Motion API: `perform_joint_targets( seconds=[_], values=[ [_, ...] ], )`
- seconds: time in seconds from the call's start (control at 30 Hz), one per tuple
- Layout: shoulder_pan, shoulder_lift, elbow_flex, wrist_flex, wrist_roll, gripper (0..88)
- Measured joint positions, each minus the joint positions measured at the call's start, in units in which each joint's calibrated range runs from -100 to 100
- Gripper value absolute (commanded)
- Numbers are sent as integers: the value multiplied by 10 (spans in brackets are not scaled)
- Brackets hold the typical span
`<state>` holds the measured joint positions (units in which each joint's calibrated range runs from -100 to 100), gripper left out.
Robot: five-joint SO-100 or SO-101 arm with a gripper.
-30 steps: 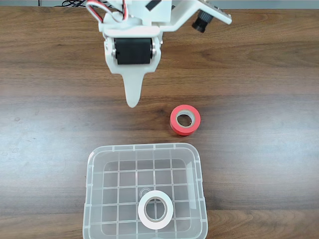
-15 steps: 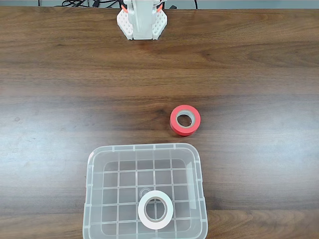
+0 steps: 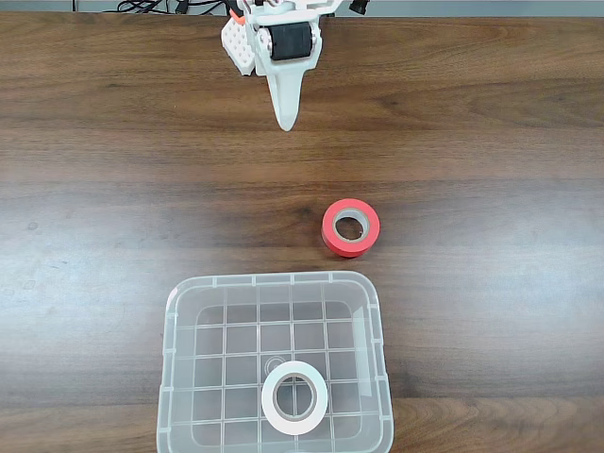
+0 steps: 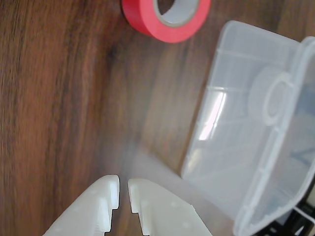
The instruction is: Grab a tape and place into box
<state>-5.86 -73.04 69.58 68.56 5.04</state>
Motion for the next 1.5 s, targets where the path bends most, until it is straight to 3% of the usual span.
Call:
perform_joint_targets(
  seconds=[0.33,0.83,1.07,1.5],
  values=[
    [35,-234,249,-11,-24,15],
    [41,-251,267,12,-30,15],
    [-12,-251,267,26,-17,22],
    [-19,-251,267,26,-13,21]
  ],
)
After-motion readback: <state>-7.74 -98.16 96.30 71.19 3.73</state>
